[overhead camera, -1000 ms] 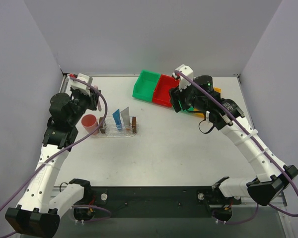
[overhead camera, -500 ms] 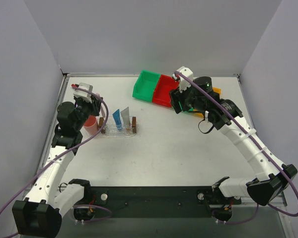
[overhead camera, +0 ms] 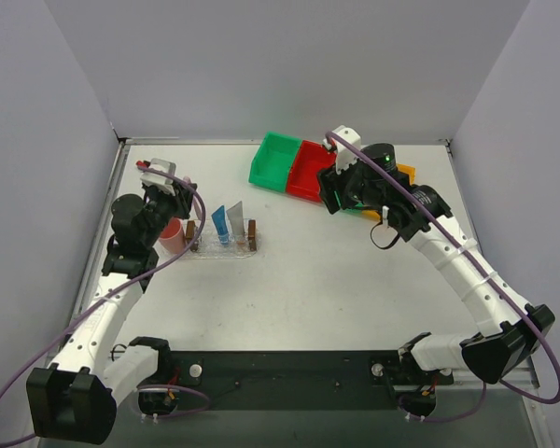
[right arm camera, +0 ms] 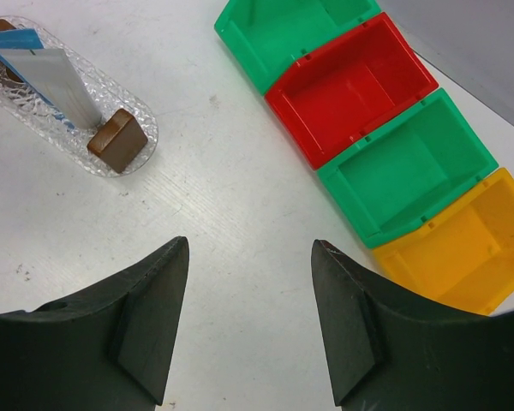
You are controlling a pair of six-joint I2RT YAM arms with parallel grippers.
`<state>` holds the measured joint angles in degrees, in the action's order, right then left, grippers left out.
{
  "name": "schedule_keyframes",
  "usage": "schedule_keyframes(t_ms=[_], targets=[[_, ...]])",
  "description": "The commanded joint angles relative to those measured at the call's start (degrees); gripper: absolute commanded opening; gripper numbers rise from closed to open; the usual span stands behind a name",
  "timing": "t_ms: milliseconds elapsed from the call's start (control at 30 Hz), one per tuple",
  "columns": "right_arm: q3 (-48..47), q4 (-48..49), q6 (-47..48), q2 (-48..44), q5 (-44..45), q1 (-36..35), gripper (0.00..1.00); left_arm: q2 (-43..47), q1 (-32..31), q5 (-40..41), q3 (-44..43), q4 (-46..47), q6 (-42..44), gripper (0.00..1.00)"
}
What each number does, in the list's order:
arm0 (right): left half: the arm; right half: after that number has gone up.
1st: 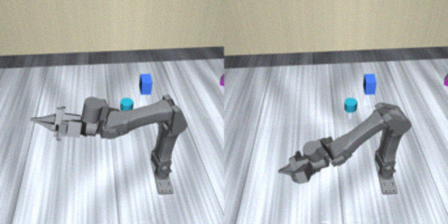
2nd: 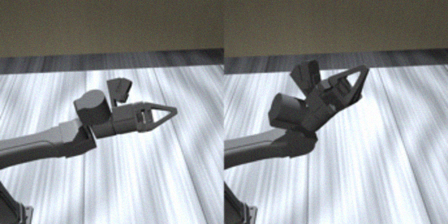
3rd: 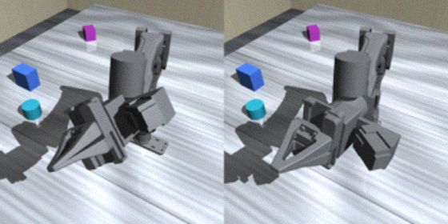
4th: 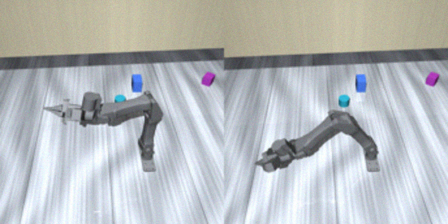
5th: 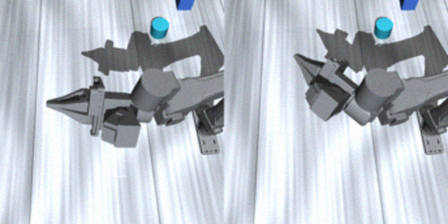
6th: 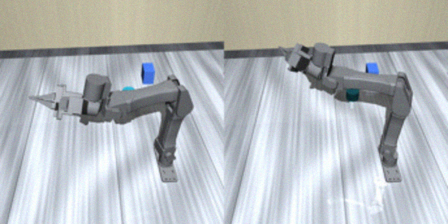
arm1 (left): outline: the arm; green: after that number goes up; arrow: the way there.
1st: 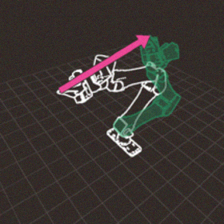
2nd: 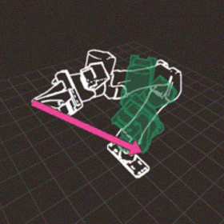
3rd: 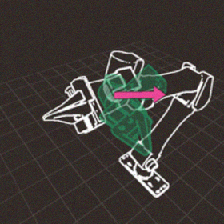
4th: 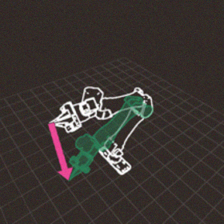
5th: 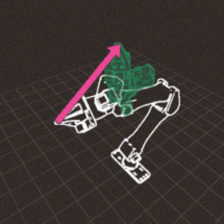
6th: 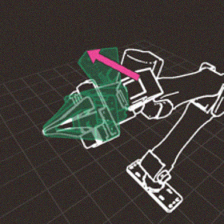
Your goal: Prepare toiletry sets of a toothbrush and toothpaste on the tray
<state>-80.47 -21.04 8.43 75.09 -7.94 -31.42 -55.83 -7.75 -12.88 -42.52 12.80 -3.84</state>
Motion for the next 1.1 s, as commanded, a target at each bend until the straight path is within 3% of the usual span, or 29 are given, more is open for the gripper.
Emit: schedule_keyframes(t_ms=[0, 1067], targets=[[-0.39, 1.53, -0.78, 0.23, -0.84, 0.57, 0.54, 0.02, 0.45, -1.18, 0.33, 3.81, -0.12, 0.0], [-0.31, 1.09, -1.04, 1.29, -2.6, 1.18, 0.54, -3.49, 0.37, -2.32, 3.68, 8.3, 0.32, 0.0]])
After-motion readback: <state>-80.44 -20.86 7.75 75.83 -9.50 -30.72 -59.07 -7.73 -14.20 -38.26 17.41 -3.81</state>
